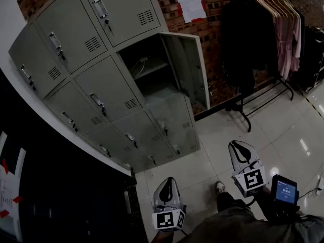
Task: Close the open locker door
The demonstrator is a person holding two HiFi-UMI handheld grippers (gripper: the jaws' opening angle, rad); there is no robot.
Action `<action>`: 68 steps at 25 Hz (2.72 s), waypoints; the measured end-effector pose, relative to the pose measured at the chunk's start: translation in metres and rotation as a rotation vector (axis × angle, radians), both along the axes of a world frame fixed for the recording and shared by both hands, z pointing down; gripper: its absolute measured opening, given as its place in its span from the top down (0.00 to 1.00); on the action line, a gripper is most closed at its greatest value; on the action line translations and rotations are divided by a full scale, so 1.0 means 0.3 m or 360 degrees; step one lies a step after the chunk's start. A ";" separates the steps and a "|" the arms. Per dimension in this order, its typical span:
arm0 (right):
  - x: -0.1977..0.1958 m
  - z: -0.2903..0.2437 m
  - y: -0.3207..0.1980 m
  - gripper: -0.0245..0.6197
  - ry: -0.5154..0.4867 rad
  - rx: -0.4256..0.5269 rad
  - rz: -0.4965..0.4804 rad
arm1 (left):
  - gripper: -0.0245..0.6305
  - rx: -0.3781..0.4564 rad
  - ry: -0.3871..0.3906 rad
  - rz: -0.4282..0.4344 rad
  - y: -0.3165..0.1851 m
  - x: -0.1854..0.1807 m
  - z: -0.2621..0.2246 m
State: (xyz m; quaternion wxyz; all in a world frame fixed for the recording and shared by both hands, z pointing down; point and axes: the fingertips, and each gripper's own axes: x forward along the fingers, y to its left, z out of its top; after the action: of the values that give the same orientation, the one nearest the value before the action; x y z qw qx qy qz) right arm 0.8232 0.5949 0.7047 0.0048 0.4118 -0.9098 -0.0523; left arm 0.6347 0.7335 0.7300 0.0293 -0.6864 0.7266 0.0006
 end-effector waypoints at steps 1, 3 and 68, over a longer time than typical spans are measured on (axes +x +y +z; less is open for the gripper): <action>-0.015 0.006 -0.045 0.91 -0.0009 0.0006 -0.0002 | 0.96 0.0005 -0.0005 0.0000 -0.044 -0.013 0.007; -0.044 0.015 -0.135 0.90 -0.0021 0.0014 -0.0011 | 0.96 0.0014 -0.0014 -0.0005 -0.132 -0.036 0.016; -1.068 -0.187 -0.624 0.71 -0.0084 0.0160 -0.0695 | 0.96 0.0013 -0.0047 -0.0087 -0.750 -0.781 -0.061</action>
State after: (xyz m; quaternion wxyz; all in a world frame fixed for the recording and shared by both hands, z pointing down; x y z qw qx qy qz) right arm 0.5028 0.4076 0.6486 -0.0509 0.2059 -0.9734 -0.0865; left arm 0.4004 0.5085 0.7118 0.0429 -0.6662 0.7445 -0.0074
